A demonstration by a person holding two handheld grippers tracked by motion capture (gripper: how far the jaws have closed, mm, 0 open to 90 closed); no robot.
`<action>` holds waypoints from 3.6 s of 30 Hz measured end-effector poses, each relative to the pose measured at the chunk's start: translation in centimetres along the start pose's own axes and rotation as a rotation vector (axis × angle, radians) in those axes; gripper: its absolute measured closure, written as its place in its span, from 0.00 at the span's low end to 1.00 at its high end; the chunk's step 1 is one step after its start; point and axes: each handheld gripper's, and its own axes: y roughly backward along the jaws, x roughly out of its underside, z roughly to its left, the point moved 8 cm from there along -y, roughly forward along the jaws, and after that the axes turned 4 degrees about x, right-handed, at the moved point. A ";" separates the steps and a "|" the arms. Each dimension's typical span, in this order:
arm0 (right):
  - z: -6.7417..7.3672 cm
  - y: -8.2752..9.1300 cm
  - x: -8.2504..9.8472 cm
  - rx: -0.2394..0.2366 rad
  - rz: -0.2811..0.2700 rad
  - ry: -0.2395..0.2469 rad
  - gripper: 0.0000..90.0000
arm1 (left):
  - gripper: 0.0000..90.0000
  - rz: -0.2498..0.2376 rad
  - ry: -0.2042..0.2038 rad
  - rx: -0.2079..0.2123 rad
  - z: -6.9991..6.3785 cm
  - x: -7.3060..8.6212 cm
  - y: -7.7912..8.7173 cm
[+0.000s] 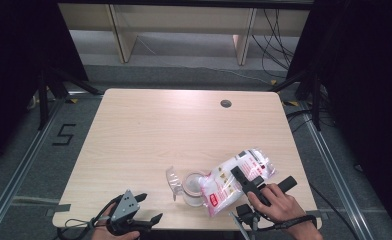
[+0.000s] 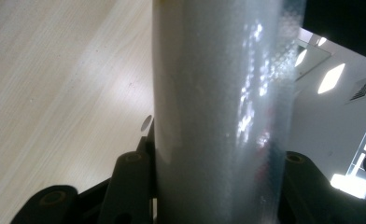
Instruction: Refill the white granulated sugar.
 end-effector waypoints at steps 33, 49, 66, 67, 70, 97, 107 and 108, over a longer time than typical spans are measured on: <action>0.0 0.1 0.1 0.004 0.007 -0.015 0.71 | 0.22 -0.001 0.005 0.003 0.0 0.0 0.0; 0.1 0.1 0.0 0.002 0.004 -0.020 0.71 | 0.22 0.003 -0.013 0.002 0.1 0.0 0.2; 0.1 0.2 0.0 0.005 0.005 -0.024 0.72 | 0.22 0.003 -0.025 0.001 0.2 0.0 0.2; 0.1 0.2 0.0 0.006 0.005 -0.023 0.72 | 0.22 0.003 -0.023 0.000 0.1 -0.1 0.2; 0.0 0.2 0.0 0.003 0.000 -0.020 0.72 | 0.22 0.003 -0.024 0.000 0.2 0.0 0.2; -0.3 0.5 0.2 0.010 0.005 -0.014 0.72 | 0.22 0.004 -0.025 -0.002 0.2 0.0 0.2; -0.5 0.4 0.1 0.009 -0.010 0.007 0.73 | 0.22 0.004 -0.023 -0.002 0.2 0.0 0.2; -0.3 0.6 0.2 0.007 0.004 -0.014 0.73 | 0.22 0.004 -0.024 -0.002 0.2 0.0 0.2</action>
